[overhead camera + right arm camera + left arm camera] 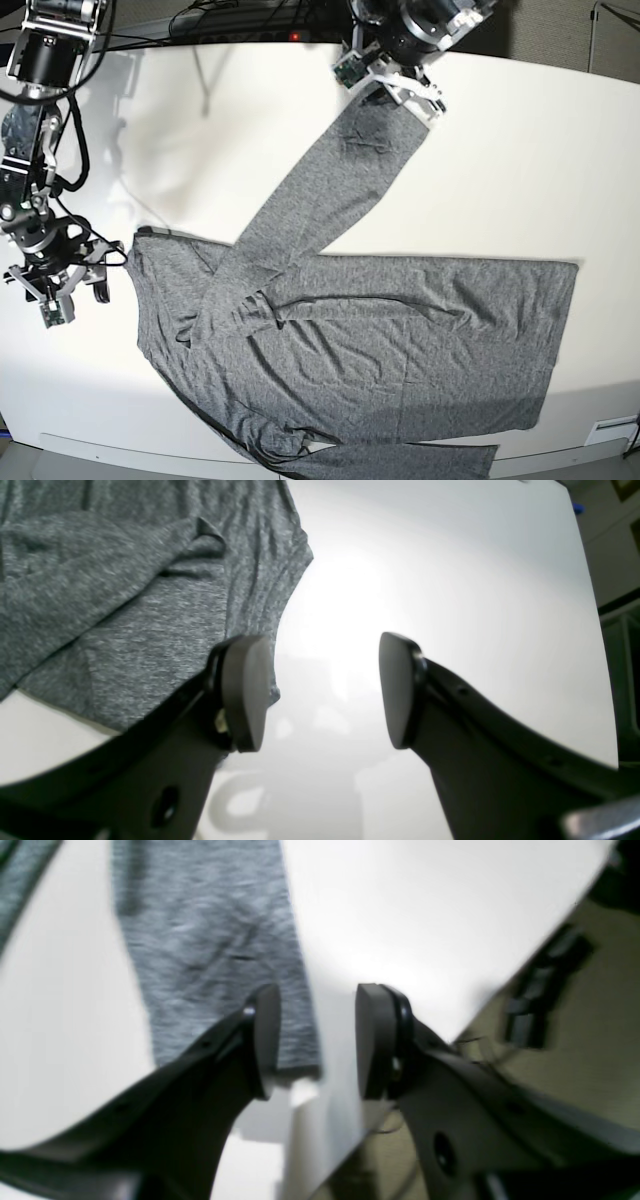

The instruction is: Fold the T-shirt properly

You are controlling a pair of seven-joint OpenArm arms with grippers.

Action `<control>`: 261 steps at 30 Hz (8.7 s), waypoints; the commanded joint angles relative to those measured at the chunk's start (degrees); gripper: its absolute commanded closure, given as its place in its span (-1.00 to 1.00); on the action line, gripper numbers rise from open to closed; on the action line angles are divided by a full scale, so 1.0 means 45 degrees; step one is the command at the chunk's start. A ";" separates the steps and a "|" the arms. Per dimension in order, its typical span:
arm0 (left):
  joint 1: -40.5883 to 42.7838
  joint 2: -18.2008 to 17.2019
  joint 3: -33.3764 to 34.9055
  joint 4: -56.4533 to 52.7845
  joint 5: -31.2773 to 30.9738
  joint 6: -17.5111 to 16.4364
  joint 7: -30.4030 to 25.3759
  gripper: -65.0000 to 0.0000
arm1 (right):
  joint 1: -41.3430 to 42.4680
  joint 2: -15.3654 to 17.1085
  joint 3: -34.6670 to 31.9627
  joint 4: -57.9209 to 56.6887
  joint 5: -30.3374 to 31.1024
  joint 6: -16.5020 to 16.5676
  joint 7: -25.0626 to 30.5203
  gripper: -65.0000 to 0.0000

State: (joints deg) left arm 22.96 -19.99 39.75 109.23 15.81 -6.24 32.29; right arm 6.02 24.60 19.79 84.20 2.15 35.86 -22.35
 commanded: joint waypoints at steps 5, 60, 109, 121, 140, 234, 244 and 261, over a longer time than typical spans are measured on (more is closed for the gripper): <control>-0.0015 0.0000 0.0015 -0.1001 0.0486 0.0529 -0.0151 0.26 | 0.0253 0.0243 0.0078 0.0243 0.0296 -0.0039 0.0403 -0.06; -0.1865 -0.0010 -0.1035 0.2127 0.3055 0.1205 0.1161 1.00 | 0.0248 0.0204 0.0078 0.0238 0.0665 -0.0029 0.0505 -0.06; -1.1361 -0.0005 -0.4158 -0.7562 -0.2535 0.0325 0.0248 1.00 | 0.0369 -0.0918 0.0034 0.0155 0.0622 -0.0015 0.0529 -0.06; -1.2094 -0.0010 -0.4158 -0.7708 -0.2526 0.0044 -0.0233 1.00 | 0.1477 -0.1268 0.0000 -0.0923 0.0665 -0.0010 0.0243 -0.06; -1.2211 -0.0913 -0.4158 -0.7708 -0.1496 -0.0398 0.4337 1.00 | 0.1477 -0.1307 0.0000 -0.0923 0.0670 -0.0005 0.0534 -0.06; -1.3551 -0.0005 -0.4153 -1.3493 -0.0709 -0.0627 -0.0933 1.00 | 0.1457 -0.1341 0.0005 -0.0923 0.0962 0.0034 0.0185 -0.06; -1.4066 0.0000 -0.4153 -1.5042 -0.0175 -0.0607 -0.1292 1.00 | 0.1443 -0.1341 0.0005 -0.0923 0.1059 0.0039 0.0194 -0.06; -1.4066 -0.0034 -0.4153 -1.5038 0.1753 -0.0087 -0.1836 0.45 | 0.1443 -0.1341 0.0005 -0.0923 0.1292 0.0039 0.0874 -0.06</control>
State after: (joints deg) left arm -38.11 -19.35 21.45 40.64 23.31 -7.66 24.43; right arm 11.14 17.74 19.57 79.15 6.87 35.88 -20.16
